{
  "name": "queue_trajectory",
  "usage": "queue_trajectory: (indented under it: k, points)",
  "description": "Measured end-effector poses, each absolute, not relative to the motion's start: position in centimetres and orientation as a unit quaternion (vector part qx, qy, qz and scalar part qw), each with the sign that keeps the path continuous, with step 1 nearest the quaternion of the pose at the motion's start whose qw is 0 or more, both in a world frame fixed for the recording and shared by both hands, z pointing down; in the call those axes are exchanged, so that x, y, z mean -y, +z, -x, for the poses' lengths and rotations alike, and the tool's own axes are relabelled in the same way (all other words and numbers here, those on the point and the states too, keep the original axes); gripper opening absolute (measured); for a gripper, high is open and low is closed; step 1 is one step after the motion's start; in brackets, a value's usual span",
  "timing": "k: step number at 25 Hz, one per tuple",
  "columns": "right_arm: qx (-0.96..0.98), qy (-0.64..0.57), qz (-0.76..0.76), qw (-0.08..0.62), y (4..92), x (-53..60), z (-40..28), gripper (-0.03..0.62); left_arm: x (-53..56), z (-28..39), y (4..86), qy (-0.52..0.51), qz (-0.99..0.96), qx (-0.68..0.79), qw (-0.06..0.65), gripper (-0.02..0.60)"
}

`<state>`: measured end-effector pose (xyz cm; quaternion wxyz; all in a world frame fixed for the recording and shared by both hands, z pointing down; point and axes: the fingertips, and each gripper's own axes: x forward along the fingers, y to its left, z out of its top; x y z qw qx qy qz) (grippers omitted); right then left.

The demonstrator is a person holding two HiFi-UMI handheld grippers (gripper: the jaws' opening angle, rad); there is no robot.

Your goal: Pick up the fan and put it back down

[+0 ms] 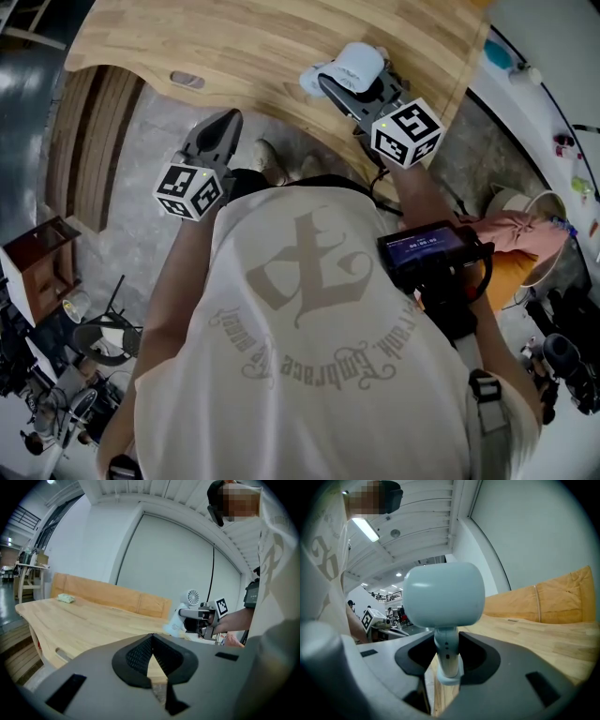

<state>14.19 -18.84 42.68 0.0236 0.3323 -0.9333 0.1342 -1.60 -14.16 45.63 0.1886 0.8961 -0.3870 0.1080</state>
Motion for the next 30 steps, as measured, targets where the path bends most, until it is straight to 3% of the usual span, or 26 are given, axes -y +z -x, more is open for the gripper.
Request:
queue_trajectory:
  k: [15,30]
  points:
    - [0.947,0.13,-0.292,0.033,42.4,19.0,-11.3,0.15,12.5,4.0,45.4,0.102,-0.879,0.424,0.194,0.011]
    - [0.953,0.149,-0.251,0.079,46.1,22.1,-2.7,0.151,12.8,11.7,46.5,0.097,-0.851,0.47,0.213,0.011]
